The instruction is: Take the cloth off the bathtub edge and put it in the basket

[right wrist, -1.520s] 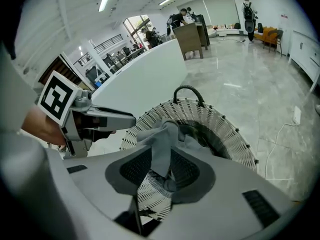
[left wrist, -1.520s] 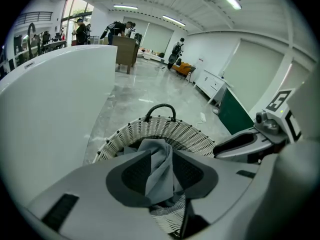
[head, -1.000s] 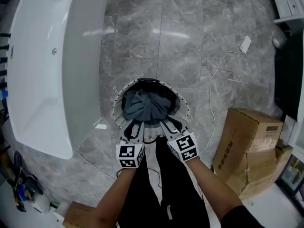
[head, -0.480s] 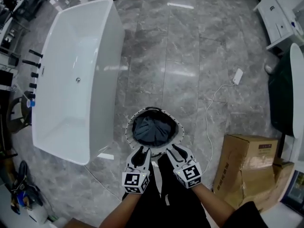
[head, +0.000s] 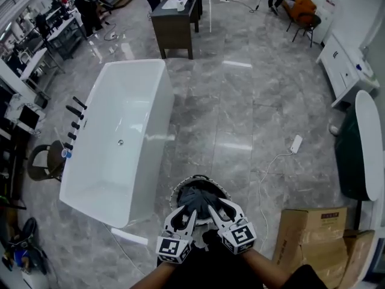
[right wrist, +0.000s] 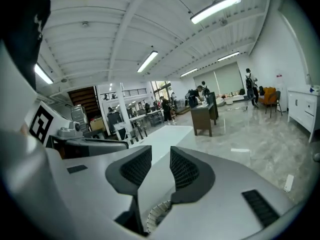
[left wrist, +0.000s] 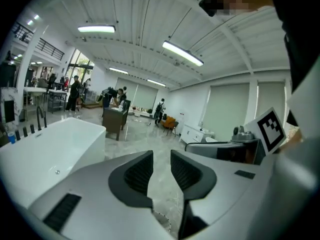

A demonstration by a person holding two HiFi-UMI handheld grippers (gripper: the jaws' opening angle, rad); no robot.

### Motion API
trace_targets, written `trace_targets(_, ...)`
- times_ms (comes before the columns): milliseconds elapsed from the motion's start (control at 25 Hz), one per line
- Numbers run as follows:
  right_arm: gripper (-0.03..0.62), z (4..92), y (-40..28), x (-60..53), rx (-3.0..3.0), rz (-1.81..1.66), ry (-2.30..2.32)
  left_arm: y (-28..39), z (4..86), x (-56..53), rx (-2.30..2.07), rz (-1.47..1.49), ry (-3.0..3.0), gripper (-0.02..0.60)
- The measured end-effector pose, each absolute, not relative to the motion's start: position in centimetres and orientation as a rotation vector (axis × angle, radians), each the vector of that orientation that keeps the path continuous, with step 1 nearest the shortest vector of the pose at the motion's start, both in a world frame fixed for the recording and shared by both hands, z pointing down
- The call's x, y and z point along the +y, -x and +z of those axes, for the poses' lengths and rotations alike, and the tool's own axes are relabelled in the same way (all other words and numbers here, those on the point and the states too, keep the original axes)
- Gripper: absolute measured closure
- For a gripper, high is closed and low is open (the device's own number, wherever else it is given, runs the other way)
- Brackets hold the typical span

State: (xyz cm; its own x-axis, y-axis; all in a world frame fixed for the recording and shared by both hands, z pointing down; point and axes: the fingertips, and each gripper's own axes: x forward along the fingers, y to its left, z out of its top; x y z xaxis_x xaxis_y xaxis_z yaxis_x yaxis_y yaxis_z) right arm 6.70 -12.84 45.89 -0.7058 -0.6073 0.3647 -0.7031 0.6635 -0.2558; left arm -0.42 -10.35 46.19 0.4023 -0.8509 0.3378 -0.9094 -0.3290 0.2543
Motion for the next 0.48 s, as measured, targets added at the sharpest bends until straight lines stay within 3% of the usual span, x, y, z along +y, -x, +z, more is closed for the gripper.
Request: trace_targets(480,0.475,33.2,0.4,-13.5,-2.772,0.367,-1.176,7.0,33.2,-12.4,-1.57,-0.044,-2.383,0.565)
